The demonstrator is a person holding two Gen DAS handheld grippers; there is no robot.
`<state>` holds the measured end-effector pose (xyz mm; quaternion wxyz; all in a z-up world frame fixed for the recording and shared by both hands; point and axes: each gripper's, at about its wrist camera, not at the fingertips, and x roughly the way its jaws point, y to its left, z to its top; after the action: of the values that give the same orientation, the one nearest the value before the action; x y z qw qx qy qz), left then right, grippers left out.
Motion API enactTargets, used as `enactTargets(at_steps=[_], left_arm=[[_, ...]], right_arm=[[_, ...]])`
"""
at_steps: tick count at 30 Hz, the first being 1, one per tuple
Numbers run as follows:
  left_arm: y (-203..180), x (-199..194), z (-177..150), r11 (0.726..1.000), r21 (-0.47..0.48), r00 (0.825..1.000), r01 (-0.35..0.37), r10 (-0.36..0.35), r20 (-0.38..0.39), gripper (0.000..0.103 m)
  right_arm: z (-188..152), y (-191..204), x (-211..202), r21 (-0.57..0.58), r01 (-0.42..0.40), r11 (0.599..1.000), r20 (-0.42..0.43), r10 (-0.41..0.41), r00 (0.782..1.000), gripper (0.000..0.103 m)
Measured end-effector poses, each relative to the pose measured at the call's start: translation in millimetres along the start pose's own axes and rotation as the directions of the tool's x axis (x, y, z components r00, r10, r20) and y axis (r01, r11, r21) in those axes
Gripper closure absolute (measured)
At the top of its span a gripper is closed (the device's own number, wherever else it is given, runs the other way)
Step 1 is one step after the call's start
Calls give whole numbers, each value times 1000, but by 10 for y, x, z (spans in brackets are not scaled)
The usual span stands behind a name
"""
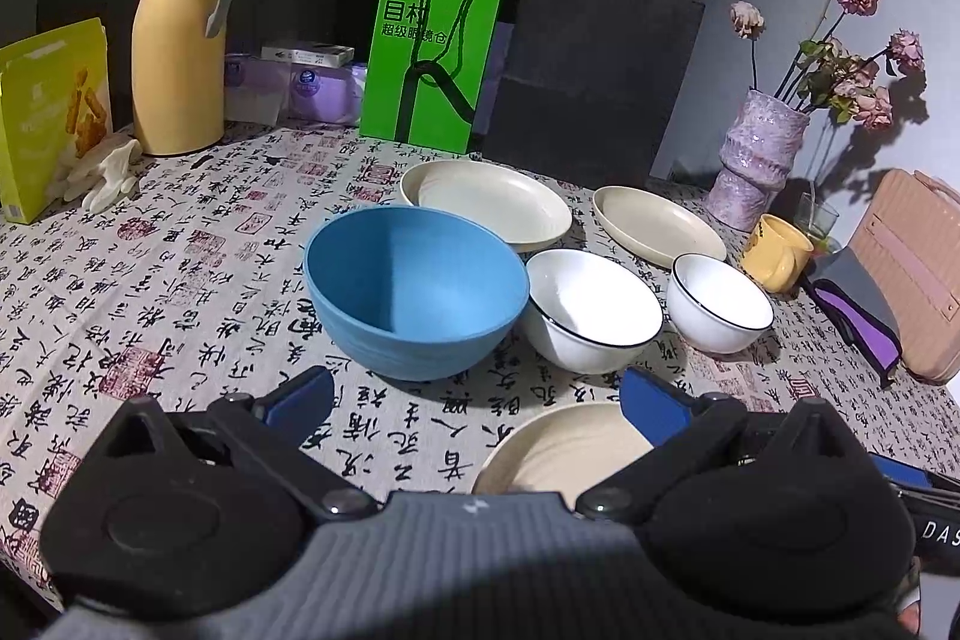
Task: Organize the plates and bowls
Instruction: 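Move both grippers over the white bowls toward the cream plates by the green bag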
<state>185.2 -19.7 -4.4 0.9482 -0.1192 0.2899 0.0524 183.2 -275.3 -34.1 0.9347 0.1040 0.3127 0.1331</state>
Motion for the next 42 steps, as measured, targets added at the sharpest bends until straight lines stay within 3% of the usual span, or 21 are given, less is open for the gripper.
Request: enactTargets(at_steps=[42], left_arm=[[144,260,625,998,-44,998,46,-44,53,0]], right_arm=[[707,307,369,-87,-11,996,22,13,1000,0]])
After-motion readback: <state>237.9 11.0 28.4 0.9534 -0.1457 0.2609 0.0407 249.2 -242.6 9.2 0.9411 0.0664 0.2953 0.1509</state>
